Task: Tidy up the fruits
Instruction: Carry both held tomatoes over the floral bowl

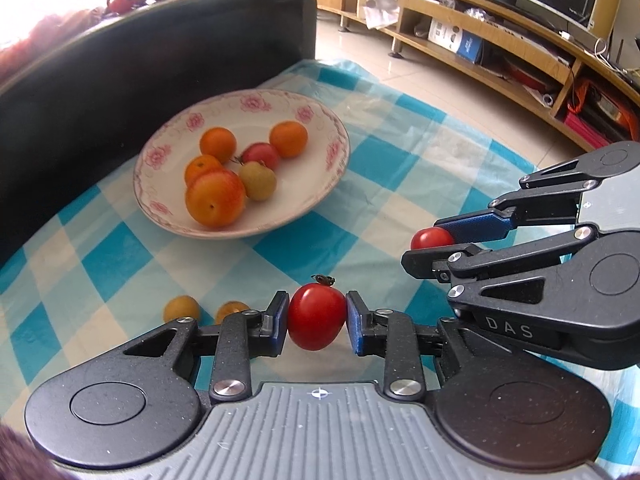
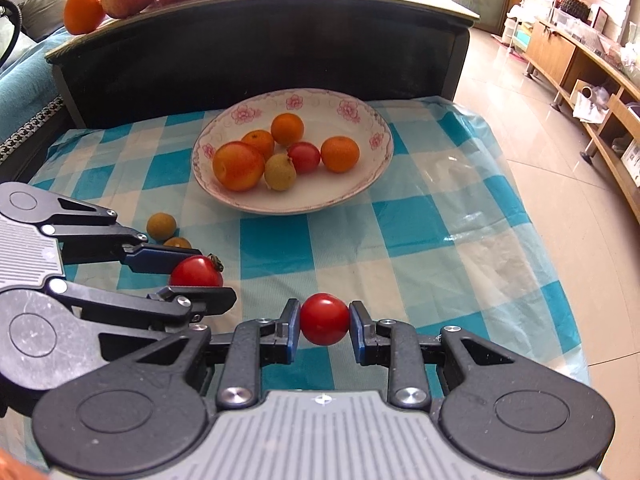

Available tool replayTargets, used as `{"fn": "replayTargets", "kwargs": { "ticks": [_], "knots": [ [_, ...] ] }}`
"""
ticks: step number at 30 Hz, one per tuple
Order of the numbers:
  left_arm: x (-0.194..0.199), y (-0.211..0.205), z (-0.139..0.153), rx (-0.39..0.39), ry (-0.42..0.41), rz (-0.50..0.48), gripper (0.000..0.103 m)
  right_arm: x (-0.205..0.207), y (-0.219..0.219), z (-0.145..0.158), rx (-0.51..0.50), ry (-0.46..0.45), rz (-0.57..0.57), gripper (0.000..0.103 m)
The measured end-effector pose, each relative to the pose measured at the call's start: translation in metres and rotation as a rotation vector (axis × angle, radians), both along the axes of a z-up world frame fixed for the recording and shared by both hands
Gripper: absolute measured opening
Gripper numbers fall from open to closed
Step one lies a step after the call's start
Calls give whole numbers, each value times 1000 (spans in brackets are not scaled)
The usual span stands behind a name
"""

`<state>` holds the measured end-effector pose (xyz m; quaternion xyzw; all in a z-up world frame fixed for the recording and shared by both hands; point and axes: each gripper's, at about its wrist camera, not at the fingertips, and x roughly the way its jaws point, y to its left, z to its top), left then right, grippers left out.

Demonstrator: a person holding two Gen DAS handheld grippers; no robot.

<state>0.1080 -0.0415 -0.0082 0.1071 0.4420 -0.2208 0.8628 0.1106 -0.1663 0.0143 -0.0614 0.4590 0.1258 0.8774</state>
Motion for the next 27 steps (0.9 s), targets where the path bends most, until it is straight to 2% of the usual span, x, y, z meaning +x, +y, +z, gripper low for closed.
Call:
{"fn": "replayTargets", "kwargs": {
  "ticks": [13, 21, 27],
  "knots": [
    [19, 6, 16, -12, -42, 35, 37, 20, 5, 17, -4, -51, 2, 30],
    [46, 9, 27, -18, -77, 58, 37, 50, 7, 29, 12, -77, -2, 30],
    [68, 11, 24, -14, -78, 80, 37, 77, 8, 25, 36, -71, -11, 30]
  ]
}}
